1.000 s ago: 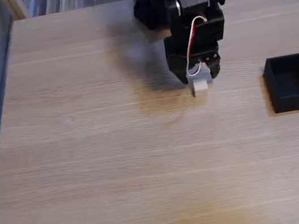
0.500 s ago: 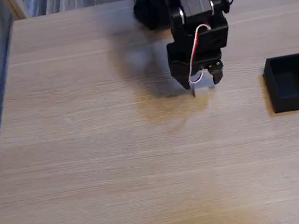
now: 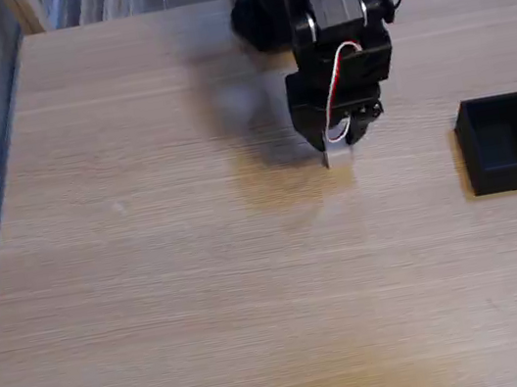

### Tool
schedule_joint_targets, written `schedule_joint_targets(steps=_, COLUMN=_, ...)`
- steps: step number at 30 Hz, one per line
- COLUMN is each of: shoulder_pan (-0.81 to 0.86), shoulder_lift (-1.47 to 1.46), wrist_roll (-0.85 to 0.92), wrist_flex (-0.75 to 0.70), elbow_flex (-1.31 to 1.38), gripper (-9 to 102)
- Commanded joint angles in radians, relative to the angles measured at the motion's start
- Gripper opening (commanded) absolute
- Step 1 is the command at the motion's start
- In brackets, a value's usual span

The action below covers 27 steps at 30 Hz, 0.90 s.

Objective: Pick a white block and place it in the black box.

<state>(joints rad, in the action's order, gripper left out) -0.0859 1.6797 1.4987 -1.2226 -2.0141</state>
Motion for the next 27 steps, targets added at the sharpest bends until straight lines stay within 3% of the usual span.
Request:
schedule_joint_targets(steps=1, shoulder_pan=0.017, shoulder_lift=0.041, wrist_roll=0.038, wrist_flex=-0.003, elbow_flex=-0.023, gripper=0)
schedule_joint_targets(steps=14, shoulder_pan=-0.031, shoulder_lift=0.413, wrist_roll=0.156, wrist_flex=-0.011, elbow_flex=-0.074, gripper=0)
schedule_joint_targets(steps=27, shoulder_pan=-0.405, shoulder_lift=0.672, wrist_roll=0.098, wrist_flex=-0.058, elbow_flex=0.003, gripper=0)
